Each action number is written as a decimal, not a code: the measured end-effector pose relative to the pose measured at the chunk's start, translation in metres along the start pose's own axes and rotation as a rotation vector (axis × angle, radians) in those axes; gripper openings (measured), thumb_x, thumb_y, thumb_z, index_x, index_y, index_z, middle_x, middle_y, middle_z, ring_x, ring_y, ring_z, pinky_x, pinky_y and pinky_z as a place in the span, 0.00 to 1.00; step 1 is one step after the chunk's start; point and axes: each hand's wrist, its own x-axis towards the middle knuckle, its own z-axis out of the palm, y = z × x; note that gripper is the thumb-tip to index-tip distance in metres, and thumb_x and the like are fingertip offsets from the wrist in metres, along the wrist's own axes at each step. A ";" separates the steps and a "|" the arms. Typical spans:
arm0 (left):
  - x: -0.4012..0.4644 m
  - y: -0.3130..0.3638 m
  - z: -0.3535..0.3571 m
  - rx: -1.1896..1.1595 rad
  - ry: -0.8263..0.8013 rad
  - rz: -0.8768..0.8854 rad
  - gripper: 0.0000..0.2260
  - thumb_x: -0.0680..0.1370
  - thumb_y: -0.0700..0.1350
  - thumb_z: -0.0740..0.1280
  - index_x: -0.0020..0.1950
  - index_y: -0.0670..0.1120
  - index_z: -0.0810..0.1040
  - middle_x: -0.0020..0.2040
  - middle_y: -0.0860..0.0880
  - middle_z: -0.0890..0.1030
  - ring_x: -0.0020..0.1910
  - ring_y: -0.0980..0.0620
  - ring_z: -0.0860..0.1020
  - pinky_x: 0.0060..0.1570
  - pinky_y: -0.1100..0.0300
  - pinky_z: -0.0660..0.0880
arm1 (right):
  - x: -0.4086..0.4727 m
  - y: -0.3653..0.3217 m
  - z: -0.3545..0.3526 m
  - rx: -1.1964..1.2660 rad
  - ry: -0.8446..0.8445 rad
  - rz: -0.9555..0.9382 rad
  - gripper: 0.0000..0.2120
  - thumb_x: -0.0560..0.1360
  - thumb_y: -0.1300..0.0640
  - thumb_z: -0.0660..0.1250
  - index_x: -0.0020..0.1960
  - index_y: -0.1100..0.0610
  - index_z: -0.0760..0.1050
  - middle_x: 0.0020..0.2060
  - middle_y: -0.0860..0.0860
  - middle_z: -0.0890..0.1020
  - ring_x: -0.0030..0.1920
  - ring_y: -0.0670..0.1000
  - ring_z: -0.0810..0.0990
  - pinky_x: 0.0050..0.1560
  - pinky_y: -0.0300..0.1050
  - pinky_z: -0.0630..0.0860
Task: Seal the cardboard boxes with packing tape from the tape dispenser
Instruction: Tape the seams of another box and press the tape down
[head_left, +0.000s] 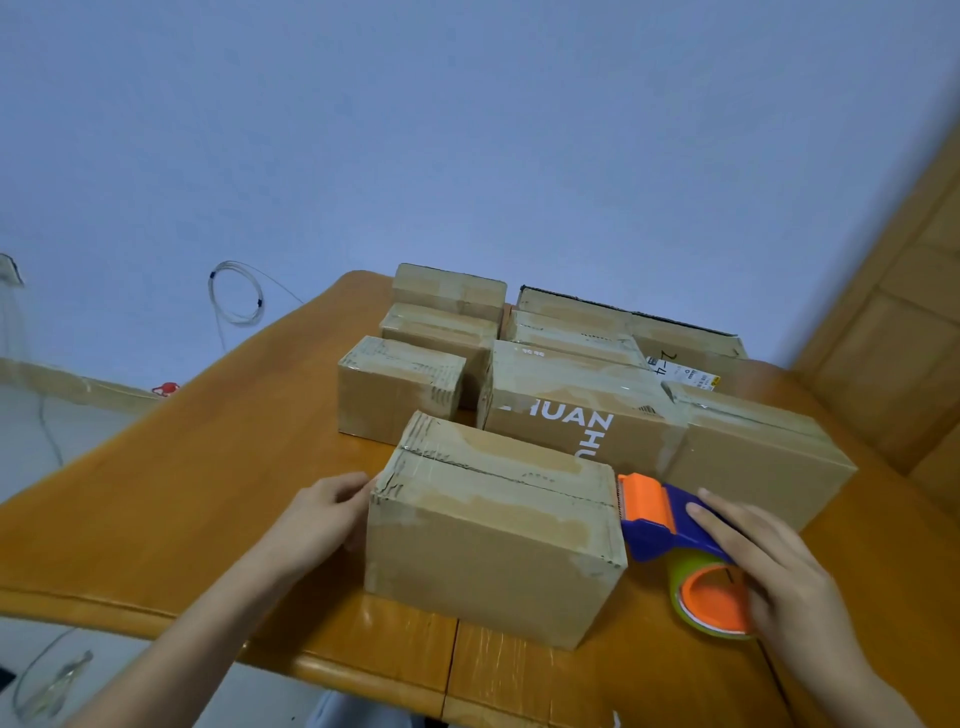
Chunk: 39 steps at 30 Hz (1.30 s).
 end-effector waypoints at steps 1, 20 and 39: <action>0.001 -0.003 0.001 0.041 0.024 -0.012 0.15 0.82 0.51 0.58 0.56 0.43 0.79 0.43 0.39 0.83 0.35 0.50 0.77 0.41 0.56 0.76 | 0.000 -0.001 -0.001 -0.008 0.006 0.009 0.37 0.71 0.66 0.57 0.74 0.37 0.58 0.69 0.38 0.67 0.63 0.51 0.69 0.62 0.23 0.58; -0.015 0.120 0.048 0.563 -0.090 0.503 0.23 0.84 0.52 0.52 0.78 0.51 0.55 0.78 0.53 0.58 0.77 0.55 0.54 0.72 0.61 0.51 | -0.004 -0.051 0.024 -0.004 0.118 -0.024 0.29 0.74 0.62 0.55 0.73 0.46 0.61 0.67 0.53 0.73 0.65 0.54 0.70 0.55 0.46 0.77; 0.007 0.107 0.066 0.901 -0.253 0.431 0.25 0.80 0.64 0.41 0.77 0.60 0.51 0.77 0.59 0.56 0.77 0.55 0.49 0.74 0.56 0.43 | -0.018 -0.038 0.020 -0.047 0.061 -0.119 0.36 0.71 0.59 0.64 0.75 0.43 0.56 0.71 0.47 0.65 0.67 0.53 0.68 0.52 0.48 0.76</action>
